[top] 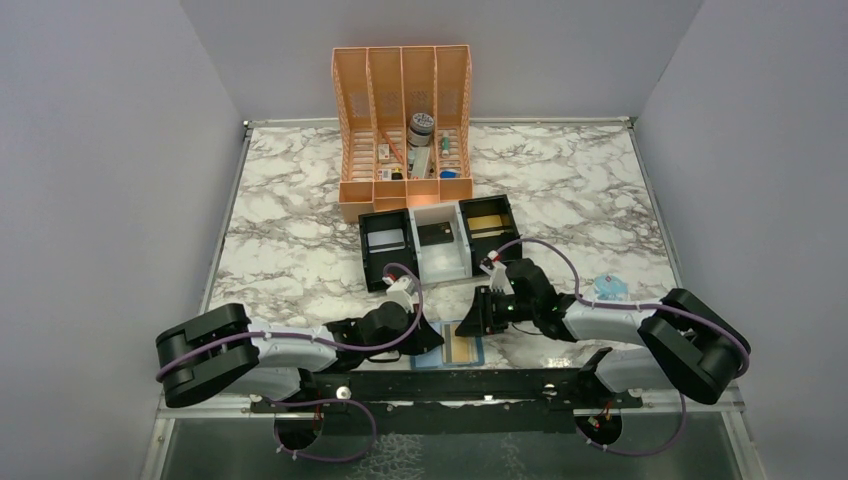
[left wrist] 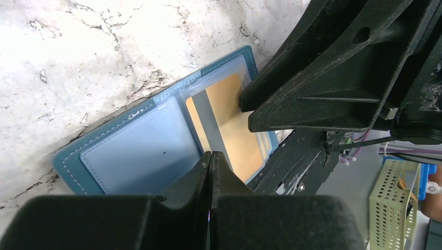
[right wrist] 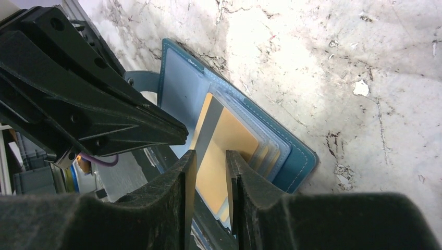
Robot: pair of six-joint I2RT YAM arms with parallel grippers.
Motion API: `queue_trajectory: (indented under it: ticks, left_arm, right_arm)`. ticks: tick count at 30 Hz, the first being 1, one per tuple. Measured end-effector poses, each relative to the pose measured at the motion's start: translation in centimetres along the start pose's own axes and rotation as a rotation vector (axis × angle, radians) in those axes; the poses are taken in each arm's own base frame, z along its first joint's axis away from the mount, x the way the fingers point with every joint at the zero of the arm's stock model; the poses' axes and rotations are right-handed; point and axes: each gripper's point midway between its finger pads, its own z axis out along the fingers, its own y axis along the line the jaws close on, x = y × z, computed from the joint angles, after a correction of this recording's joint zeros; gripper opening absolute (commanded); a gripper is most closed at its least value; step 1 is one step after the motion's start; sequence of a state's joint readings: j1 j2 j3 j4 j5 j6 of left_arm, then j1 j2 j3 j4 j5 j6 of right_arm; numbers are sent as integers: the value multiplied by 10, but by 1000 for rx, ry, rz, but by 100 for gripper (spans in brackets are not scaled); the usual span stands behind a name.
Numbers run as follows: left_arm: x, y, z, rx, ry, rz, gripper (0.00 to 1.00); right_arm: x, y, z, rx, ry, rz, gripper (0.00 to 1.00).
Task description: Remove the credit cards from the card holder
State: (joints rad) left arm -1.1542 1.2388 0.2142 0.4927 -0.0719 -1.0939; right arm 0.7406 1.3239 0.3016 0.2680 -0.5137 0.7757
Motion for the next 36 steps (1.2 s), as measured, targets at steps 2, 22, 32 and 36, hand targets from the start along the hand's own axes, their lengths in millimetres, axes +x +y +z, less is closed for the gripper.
queue_trajectory:
  ticks: [2, 22, 32, 36]
  left_arm:
    - [0, 0, 0, 1, -2, -1, 6]
    - [4, 6, 7, -22, 0, -71, 0]
    - [5, 15, -2, -15, -19, -91, 0]
    - [3, 18, -6, -11, -32, -106, 7]
  right_arm:
    - [0, 0, 0, -1, -1, 1, 29]
    - [-1, 0, 2, -4, -4, 3, 29]
    - [-2, 0, 3, -9, -10, 6, 29]
    - [-2, 0, 3, -10, -11, 5, 29]
